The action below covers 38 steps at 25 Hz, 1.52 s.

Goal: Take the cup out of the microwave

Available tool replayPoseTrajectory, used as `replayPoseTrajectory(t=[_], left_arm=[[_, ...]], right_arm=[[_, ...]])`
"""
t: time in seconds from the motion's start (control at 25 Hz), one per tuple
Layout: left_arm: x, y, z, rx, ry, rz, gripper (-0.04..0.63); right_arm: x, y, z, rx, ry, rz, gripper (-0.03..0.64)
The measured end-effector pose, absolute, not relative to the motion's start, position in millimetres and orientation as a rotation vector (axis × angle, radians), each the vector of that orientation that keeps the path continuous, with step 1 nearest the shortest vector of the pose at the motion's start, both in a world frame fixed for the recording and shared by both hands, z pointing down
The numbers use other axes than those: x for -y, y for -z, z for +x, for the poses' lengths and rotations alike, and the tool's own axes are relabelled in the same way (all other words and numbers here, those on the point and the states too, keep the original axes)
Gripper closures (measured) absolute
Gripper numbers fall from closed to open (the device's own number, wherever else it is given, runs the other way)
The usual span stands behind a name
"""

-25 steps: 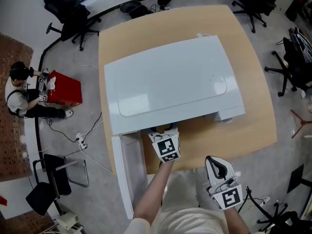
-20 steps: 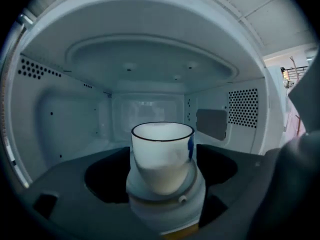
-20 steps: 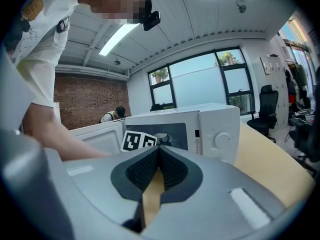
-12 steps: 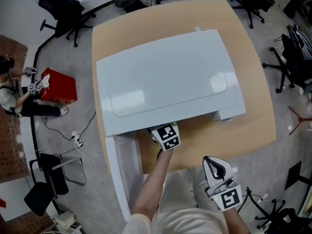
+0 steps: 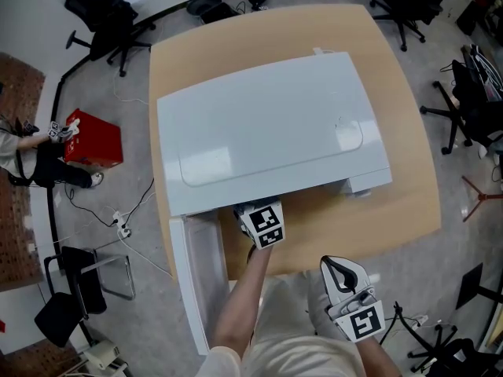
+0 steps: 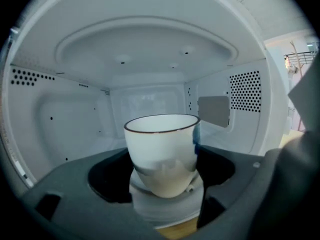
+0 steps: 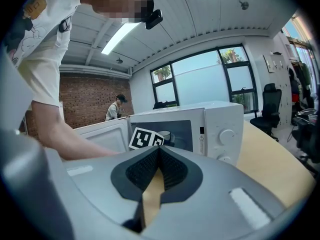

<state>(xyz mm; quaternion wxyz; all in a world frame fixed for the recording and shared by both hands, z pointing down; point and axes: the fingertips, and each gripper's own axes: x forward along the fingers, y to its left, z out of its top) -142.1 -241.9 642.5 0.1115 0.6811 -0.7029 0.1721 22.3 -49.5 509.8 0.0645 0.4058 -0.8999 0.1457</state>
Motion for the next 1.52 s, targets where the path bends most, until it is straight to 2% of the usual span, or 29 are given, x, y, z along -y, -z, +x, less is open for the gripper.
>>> replayPoseTrajectory(t=[0.32, 0.92, 1.24, 1.52], left_arm=[[193, -615, -141, 2.042, -0.498, 2.053, 0.212], [57, -526, -86, 1.914, -0.487, 2.120, 0.211], [14, -477, -73, 1.884, -0.459, 2.149, 0.211], [1, -474, -67, 1.863, -0.482, 2.167, 0.212]], right_arm=[[40, -500, 21, 2.731, -0.400, 1.151, 0.611], [48, -460, 31, 2.778, -0.205, 1.157, 0.612], [46, -456, 44, 2.738, -0.268, 1.163, 0.612], [43, -458, 55, 2.731, -0.279, 1.173, 0.612]])
